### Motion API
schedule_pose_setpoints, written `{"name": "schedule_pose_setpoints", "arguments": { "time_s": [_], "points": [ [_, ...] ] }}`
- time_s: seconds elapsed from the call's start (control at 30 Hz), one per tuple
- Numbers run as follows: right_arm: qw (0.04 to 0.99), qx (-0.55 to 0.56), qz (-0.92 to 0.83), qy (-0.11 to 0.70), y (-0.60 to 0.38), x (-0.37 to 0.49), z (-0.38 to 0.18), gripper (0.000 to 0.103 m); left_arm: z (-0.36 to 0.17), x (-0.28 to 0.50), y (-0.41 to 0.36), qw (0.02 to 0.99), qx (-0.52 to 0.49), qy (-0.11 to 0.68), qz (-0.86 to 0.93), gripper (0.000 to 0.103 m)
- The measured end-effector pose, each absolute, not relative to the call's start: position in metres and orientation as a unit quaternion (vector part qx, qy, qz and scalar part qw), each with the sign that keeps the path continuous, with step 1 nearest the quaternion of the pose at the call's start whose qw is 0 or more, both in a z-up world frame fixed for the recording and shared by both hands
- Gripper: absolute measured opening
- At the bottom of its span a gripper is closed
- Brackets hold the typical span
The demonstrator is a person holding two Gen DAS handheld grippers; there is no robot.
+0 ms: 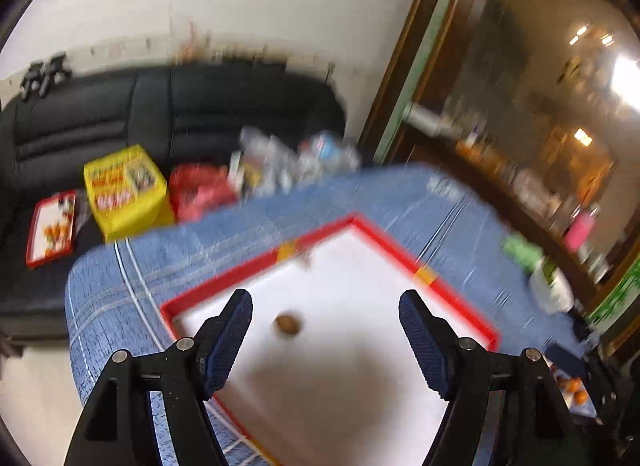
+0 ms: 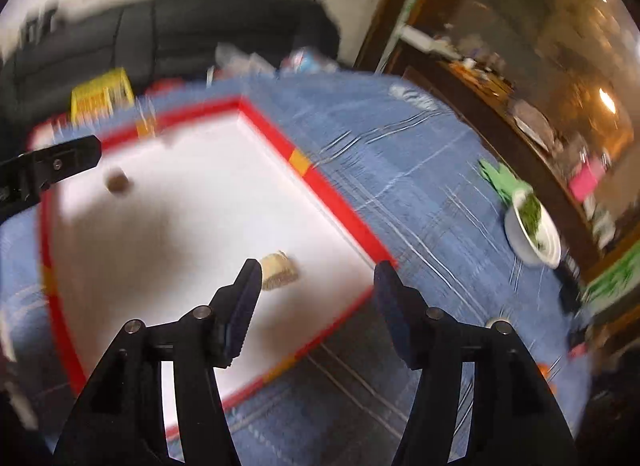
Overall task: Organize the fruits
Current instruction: 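Open both tools to drop the chunk and longan into the box, then move both open tools back to the snack row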
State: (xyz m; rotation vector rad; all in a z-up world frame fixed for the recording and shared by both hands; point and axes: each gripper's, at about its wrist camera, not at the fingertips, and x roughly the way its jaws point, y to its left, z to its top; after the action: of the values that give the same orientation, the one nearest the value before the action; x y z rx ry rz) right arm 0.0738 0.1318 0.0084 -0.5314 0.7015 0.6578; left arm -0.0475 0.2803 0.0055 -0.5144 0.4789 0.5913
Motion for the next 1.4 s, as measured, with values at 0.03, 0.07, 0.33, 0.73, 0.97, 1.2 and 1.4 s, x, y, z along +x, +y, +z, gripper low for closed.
{"name": "schedule_pose_setpoints", "arguments": {
  "time_s": [0.03, 0.07, 0.33, 0.73, 0.97, 1.2, 1.4],
  "points": [
    [0.862, -0.218, 0.324, 0.323, 0.110, 0.070, 0.016, 0.079, 0.012, -0.053, 0.268, 0.909, -0.240, 0.203, 0.274, 0.075],
    [0.869, -0.194, 0.328, 0.316, 0.094, 0.066, 0.021, 0.087, 0.017, -0.056, 0.257, 0.920, -0.235, 0.181, 0.257, 0.078],
    [0.902, -0.057, 0.249, 0.348, -0.075, 0.066, -0.005, 0.088, -0.004, -0.010, 0.136, 0.955, -0.173, 0.239, 0.028, 0.083],
    [0.893, 0.057, 0.150, 0.420, -0.195, 0.143, -0.045, 0.075, -0.052, 0.050, 0.052, 0.923, -0.097, 0.369, -0.048, 0.083],
    [0.880, 0.089, 0.156, 0.440, -0.174, 0.198, -0.054, 0.055, -0.054, 0.073, 0.046, 0.923, -0.096, 0.370, -0.050, 0.082],
    [0.861, 0.133, 0.191, 0.452, -0.169, 0.198, -0.061, 0.041, -0.054, 0.100, 0.034, 0.922, -0.091, 0.371, -0.061, 0.081],
    [0.833, 0.206, 0.218, 0.466, -0.181, 0.215, -0.071, 0.042, -0.056, 0.102, 0.032, 0.922, -0.089, 0.372, -0.063, 0.081]
  ]
}}
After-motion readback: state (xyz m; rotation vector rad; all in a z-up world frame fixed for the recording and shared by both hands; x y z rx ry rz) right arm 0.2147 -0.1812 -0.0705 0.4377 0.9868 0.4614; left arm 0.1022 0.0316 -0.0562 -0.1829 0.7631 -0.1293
